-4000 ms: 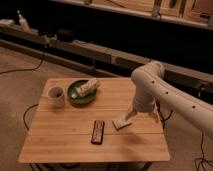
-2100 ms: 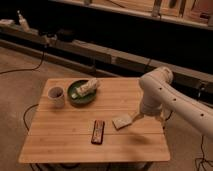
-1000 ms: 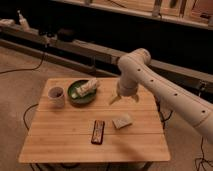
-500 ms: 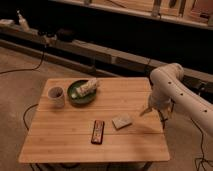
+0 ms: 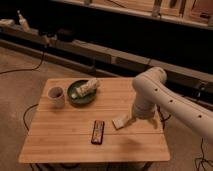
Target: Move the arm in a circular motion
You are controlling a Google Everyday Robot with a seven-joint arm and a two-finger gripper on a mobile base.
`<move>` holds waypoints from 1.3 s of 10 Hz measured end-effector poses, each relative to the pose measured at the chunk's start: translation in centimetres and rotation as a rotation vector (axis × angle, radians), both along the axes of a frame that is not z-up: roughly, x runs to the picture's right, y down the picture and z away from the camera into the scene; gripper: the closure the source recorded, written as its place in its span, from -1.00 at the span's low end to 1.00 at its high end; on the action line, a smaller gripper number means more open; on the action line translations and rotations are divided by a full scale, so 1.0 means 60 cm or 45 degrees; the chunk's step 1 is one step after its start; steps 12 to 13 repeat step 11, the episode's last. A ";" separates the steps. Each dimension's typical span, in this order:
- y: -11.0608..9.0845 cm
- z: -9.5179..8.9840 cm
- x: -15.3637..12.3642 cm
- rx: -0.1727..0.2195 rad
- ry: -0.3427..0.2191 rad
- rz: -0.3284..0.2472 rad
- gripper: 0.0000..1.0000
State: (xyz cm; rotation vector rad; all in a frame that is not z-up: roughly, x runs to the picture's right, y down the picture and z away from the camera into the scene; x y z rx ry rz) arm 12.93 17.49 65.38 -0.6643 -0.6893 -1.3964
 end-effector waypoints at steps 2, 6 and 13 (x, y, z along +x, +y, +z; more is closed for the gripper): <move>-0.033 -0.019 -0.101 0.025 -0.162 -0.030 -0.60; -0.129 0.052 -0.052 0.144 -0.133 -0.008 -0.60; -0.094 0.093 0.185 0.130 0.188 0.171 -0.60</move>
